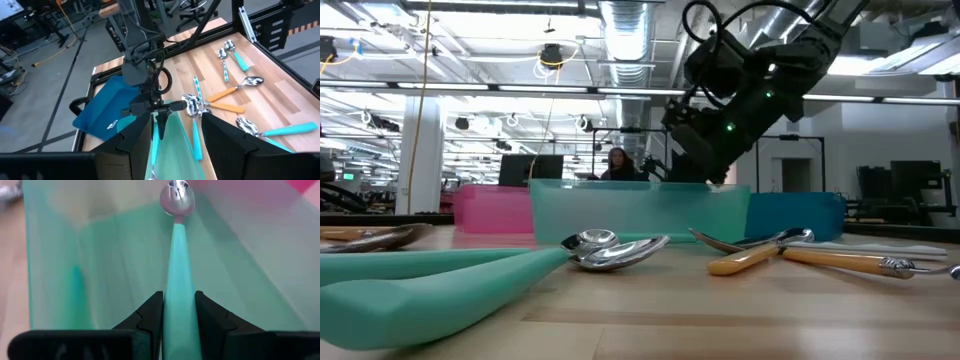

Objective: Sort silverware by color (type)
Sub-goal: Put the blue spoon into the green bin

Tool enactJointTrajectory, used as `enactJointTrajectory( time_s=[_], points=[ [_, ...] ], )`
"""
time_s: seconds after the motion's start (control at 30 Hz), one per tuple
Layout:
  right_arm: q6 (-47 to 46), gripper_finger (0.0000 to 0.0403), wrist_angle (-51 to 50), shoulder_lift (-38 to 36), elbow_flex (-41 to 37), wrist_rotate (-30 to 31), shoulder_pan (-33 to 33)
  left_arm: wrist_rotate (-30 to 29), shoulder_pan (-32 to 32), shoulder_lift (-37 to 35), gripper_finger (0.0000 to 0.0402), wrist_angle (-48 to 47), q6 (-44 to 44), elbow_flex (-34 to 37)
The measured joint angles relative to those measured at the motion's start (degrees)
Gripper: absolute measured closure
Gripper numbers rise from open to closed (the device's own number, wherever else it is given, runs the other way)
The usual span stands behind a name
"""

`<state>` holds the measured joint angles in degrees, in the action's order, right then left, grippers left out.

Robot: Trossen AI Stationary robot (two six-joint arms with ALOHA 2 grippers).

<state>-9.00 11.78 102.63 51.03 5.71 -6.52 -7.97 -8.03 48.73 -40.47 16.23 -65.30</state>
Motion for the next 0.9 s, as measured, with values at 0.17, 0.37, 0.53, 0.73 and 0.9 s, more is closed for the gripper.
enactJointTrajectory(
  time_s=[0.17,0.37,0.53,0.73,0.9],
  points=[
    [0.0,0.0287,0.5,-0.2,0.2,0.2,-0.4,0.0,0.0,0.0,0.0241,0.0,0.0,0.0],
    [-0.7,0.0287,-1.1,1.6,0.3,1.4,-0.8,-0.2,0.0,0.0,0.0241,0.0,0.0,0.0],
    [-1.3,0.0285,-1.5,2.2,0.3,1.4,-0.6,-0.2,0.0,0.0,0.0241,0.0,0.0,0.0],
    [-1.9,0.0274,-2.2,2.1,0.4,1.5,-0.6,-0.2,0.0,0.0,0.0241,0.0,0.0,0.0],
    [-2.2,0.0269,-2.3,2.1,0.3,1.2,-0.5,-0.2,0.0,0.0,0.0241,0.0,0.0,0.0]
  ],
)
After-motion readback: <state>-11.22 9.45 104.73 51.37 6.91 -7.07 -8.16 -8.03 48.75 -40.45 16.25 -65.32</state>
